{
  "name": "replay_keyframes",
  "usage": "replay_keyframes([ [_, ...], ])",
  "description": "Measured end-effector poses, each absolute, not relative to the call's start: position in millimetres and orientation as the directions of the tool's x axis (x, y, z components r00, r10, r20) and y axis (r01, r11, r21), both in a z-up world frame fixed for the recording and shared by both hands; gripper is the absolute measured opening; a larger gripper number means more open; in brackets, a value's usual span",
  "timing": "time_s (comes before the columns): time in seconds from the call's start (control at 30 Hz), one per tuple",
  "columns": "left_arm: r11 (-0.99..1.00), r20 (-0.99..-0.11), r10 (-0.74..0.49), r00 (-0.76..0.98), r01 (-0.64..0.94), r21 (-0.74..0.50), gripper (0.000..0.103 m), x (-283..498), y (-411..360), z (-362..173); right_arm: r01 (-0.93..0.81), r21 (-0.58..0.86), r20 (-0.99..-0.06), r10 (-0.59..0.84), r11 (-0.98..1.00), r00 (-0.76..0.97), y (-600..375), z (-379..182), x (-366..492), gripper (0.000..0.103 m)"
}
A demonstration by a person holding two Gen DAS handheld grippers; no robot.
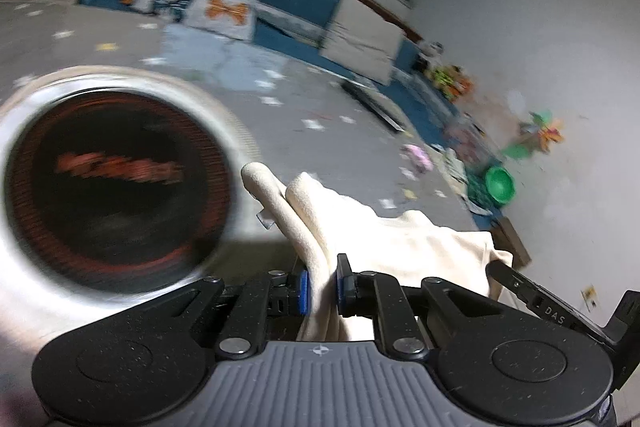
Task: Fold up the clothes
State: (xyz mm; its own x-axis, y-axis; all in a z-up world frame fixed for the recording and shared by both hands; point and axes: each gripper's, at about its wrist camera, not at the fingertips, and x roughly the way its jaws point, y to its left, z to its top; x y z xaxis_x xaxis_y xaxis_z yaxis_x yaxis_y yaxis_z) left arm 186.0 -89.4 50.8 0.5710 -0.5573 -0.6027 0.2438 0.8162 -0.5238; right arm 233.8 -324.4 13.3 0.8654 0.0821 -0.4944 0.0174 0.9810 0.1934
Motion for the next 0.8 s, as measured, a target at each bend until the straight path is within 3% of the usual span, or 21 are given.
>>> replay_keyframes([
  [0.2,0.786,-0.602,-0.614,0.511,0.326,-0.525,0.014,215.7,-160.4,51.9,0.135,0.156,-0.509,-0.037,0.978,0.86,-378.1,13.4,239.8,0.007],
  [0.33,0.838,-0.704,-0.543,0.457,0.34,-0.427,0.016,227.2,-195.6,28.4,0.214,0.135,-0.561,-0.103,0.967,0.821,-406.0,-4.9,250.5,0.008],
  [0.53,0.892,-0.75,-0.439,0.495,0.34,-0.298,0.035,227.2,-193.6,17.9,0.255,0.119,-0.591,-0.138,0.96,0.795,-417.5,-26.4,257.6,0.01],
  [0.8,0.872,-0.7,-0.478,0.531,0.383,-0.305,0.034,238.3,-210.7,35.5,0.098,0.197,-0.583,0.036,0.975,0.812,-388.8,-26.7,292.2,0.016],
])
